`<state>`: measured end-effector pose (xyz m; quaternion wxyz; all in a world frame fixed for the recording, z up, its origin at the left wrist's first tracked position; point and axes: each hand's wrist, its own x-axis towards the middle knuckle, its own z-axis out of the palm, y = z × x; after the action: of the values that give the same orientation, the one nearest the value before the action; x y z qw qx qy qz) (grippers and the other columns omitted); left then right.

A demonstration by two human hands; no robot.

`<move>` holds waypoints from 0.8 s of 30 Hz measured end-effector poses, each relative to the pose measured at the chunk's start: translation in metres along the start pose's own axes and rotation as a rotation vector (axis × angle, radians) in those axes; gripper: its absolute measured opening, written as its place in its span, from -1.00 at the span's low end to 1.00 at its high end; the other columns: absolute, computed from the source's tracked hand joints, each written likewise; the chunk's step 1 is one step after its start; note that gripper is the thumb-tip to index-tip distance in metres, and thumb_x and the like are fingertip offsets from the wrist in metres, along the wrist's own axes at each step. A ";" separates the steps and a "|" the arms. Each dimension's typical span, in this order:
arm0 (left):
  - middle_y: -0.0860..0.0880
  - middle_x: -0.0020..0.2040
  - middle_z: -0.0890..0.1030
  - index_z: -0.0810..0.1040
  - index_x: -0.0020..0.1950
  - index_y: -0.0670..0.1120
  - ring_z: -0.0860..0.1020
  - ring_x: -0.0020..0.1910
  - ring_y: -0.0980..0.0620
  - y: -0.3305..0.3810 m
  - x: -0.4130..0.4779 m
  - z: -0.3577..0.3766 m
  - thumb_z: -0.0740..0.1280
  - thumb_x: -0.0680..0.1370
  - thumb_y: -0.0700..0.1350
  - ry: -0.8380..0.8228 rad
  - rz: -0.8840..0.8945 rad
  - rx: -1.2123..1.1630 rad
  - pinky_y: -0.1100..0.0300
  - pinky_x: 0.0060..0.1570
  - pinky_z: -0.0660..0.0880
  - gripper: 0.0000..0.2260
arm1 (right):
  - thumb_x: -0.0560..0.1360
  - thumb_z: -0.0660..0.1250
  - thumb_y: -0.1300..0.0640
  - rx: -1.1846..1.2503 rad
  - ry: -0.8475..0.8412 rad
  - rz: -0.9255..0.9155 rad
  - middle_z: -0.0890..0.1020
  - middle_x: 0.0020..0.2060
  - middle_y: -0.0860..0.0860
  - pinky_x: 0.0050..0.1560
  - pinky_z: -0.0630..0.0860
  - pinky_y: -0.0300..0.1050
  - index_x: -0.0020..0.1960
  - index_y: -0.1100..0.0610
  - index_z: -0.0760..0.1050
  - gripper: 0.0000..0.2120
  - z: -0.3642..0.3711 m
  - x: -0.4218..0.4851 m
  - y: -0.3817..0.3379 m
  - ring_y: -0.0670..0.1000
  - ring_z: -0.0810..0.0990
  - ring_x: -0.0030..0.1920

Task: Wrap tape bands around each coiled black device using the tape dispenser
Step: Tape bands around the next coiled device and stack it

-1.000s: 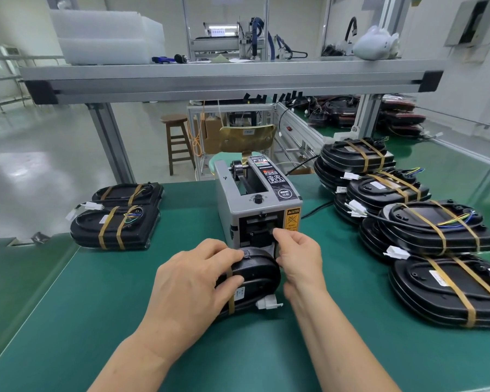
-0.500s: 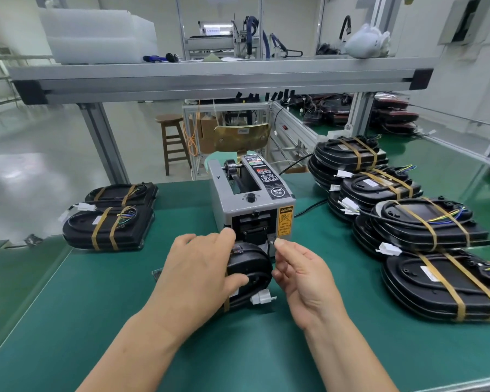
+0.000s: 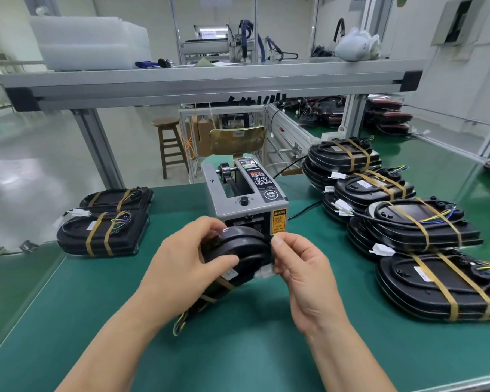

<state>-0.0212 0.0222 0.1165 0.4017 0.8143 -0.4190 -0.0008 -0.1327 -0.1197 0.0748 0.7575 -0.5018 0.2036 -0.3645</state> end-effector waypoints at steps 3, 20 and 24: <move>0.16 -0.04 0.63 0.51 0.06 0.07 0.58 0.02 0.15 0.002 0.002 -0.003 0.51 0.43 -0.09 -0.040 0.021 -0.116 0.23 0.06 0.46 -0.73 | 0.54 0.37 0.29 -0.046 0.002 -0.146 0.60 -0.34 -0.07 -0.26 0.44 -0.35 -0.12 0.18 0.61 -0.92 0.001 0.000 -0.009 -0.14 0.47 -0.35; 0.02 0.18 0.59 0.46 0.29 0.11 0.55 0.20 -0.02 -0.015 -0.025 0.025 0.34 0.47 -0.25 0.052 0.111 -0.624 0.21 0.26 0.44 -0.56 | 0.51 0.43 0.29 -0.280 -0.086 -0.424 0.63 -0.15 0.13 -0.14 0.51 -0.22 -0.19 0.02 0.63 -0.80 0.014 0.008 -0.033 -0.09 0.56 -0.19; 0.05 0.14 0.60 0.46 0.24 0.05 0.56 0.18 -0.01 -0.016 -0.027 0.022 0.40 0.45 -0.14 0.119 0.091 -0.524 0.19 0.22 0.46 -0.62 | 0.50 0.43 0.26 -0.351 -0.182 -0.418 0.61 -0.24 0.02 -0.15 0.49 -0.19 -0.18 0.06 0.61 -0.86 0.021 0.010 -0.028 -0.09 0.54 -0.24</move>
<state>-0.0356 0.0316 0.0815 0.6222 0.6615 -0.4165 -0.0433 -0.1216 -0.1211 0.1091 0.5826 -0.6872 0.0869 -0.4252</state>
